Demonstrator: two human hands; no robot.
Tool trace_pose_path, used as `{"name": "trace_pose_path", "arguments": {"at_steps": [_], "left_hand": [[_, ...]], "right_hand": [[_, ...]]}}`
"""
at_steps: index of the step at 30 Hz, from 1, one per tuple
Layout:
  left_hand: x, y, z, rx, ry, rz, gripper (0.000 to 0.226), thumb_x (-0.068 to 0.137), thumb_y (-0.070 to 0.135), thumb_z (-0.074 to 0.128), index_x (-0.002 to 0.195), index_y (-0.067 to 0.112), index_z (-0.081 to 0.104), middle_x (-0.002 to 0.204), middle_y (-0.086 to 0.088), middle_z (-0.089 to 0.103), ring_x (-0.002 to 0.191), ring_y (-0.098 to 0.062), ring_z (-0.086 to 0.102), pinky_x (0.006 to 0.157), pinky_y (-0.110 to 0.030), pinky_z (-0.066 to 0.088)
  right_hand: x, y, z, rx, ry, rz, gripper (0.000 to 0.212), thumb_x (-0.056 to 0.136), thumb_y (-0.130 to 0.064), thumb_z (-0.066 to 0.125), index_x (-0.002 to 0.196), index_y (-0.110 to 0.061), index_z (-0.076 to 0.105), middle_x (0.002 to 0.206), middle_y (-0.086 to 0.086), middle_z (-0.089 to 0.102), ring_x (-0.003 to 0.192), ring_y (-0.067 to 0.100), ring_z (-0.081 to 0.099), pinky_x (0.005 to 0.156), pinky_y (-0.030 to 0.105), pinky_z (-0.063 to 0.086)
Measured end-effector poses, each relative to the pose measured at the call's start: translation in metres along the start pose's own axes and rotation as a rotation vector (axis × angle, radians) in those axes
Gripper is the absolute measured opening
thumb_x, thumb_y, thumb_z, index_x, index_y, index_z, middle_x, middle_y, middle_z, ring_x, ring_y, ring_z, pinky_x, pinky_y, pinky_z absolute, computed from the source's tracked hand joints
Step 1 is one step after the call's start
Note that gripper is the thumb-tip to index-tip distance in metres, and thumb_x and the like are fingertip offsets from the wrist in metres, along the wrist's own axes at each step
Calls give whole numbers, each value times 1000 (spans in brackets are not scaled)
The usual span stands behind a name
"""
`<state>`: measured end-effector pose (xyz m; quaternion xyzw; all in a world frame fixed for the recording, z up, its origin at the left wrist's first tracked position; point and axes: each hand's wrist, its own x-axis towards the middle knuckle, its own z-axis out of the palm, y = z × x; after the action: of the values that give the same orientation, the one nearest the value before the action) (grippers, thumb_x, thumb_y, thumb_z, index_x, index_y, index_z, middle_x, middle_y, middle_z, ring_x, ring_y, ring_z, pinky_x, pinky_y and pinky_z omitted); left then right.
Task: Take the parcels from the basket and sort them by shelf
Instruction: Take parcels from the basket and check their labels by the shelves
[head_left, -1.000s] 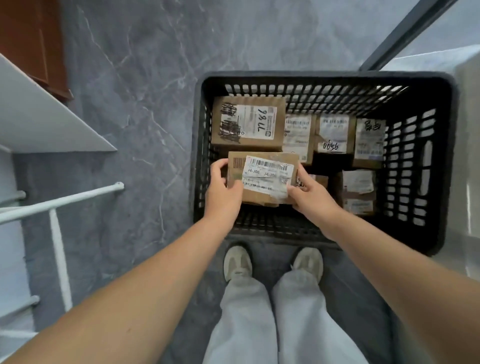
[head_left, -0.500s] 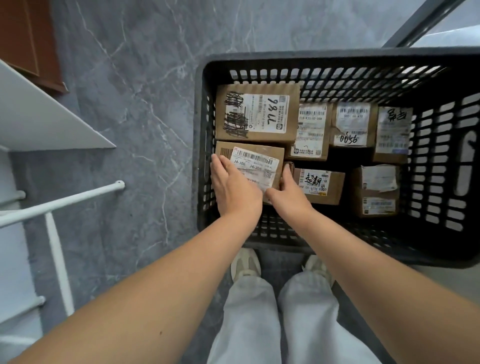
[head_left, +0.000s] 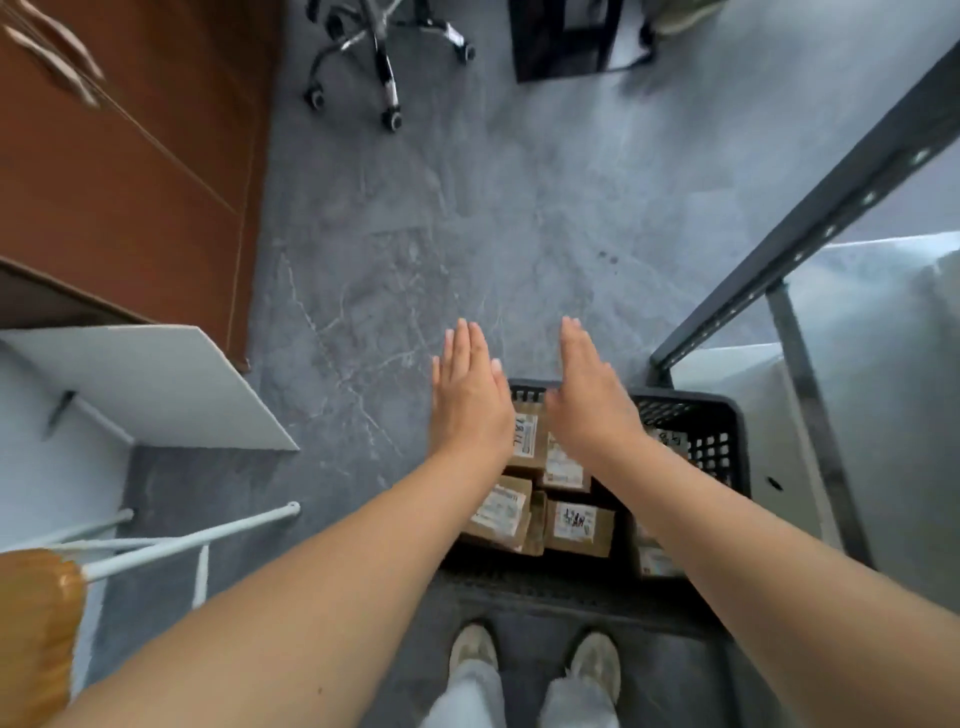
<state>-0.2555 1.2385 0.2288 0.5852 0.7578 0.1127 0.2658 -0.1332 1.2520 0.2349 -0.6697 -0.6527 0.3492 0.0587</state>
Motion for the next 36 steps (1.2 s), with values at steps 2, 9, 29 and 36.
{"name": "trace_pose_path", "arguments": {"at_steps": [2,9,29,36], "left_hand": [[-1,37,-65,20,118,74,53,106,22,21,156,9,7,165,-2,0,152,-13,-5,122,-29,-8],[-56,169,-292,49,485,278,56,105,21,30,156,9,12,165,-4,4,152,-15,-1,121,-30,-8],[-147,335,-519,-46,615,1119,57,106,35,24,157,13,9,165,3,2,150,-6,-6,122,-29,-9],[-153,324,-493,-16,415,1267,60,106,35,25,157,16,1,165,4,-7,149,-5,-12,121,-27,-12]], "right_hand": [[-11,-36,-60,-27,92,-77,78,96,-11,47,157,-16,-1,165,-3,-2,151,12,3,123,38,9],[-102,-159,-268,77,411,-299,83,90,-5,48,157,-14,0,165,-2,-5,151,12,-3,124,34,6],[-279,-285,-489,-326,1056,-200,87,95,-28,47,155,-16,-14,163,-2,-19,148,12,-21,119,41,-18],[-331,-249,-458,-330,1172,121,81,97,-28,44,156,-14,-9,163,2,-18,148,14,-22,117,40,-19]]}}
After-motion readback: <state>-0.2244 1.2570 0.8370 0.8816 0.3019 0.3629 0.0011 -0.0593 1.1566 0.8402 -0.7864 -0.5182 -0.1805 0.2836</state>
